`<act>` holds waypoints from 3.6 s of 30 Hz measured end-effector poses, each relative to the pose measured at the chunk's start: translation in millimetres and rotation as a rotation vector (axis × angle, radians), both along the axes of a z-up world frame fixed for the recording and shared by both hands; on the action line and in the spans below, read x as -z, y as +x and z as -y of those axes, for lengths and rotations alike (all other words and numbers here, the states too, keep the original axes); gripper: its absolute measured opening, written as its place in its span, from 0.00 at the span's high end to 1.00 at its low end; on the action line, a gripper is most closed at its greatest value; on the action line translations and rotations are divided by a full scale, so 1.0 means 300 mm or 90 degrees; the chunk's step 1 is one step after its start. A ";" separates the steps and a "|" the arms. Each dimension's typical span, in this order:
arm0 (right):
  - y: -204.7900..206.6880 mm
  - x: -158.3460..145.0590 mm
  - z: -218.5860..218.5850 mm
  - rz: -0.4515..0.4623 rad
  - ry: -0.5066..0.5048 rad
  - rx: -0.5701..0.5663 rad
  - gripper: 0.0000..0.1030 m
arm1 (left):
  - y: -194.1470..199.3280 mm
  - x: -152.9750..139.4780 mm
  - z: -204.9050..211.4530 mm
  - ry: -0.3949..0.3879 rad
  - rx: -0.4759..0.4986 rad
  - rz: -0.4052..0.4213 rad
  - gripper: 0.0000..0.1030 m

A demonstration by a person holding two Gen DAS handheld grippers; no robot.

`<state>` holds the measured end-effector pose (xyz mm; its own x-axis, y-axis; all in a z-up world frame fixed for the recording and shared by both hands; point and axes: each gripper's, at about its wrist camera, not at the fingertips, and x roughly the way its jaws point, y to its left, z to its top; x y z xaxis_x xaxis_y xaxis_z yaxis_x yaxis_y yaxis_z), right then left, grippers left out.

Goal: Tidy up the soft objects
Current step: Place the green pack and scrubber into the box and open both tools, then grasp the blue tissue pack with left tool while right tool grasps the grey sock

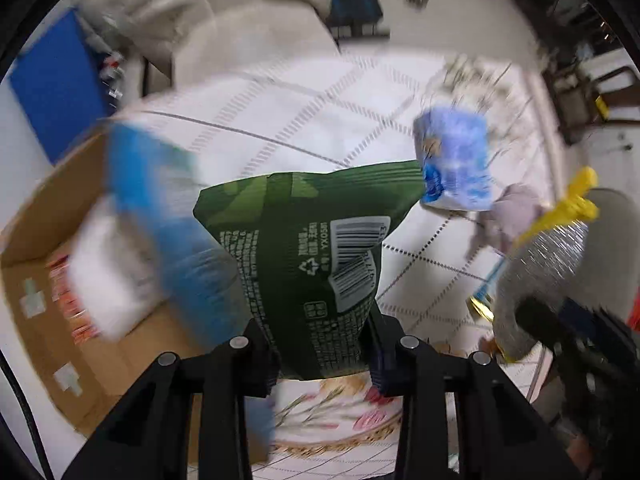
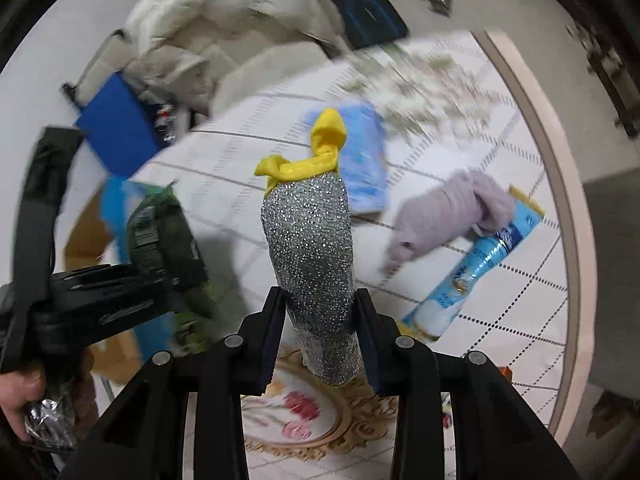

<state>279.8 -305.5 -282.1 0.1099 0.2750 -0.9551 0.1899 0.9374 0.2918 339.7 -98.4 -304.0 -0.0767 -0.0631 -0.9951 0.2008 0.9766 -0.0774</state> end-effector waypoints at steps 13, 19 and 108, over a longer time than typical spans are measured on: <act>-0.052 -0.211 -0.834 0.042 0.083 -0.199 0.64 | -0.072 -0.194 -0.859 0.137 -0.169 0.047 0.69; -0.056 -0.007 -1.138 -0.037 0.091 -0.223 0.64 | 0.013 -0.008 -1.030 0.155 -0.171 -0.015 0.69; 0.061 0.205 0.456 -0.099 0.077 0.326 0.00 | 0.291 0.119 0.412 -0.001 0.025 -0.040 0.10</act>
<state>298.0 -442.3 -343.7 0.1182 0.3331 -0.9354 0.6627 0.6751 0.3242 426.9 -221.9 -339.7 -0.1418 -0.0604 -0.9881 0.2341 0.9678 -0.0927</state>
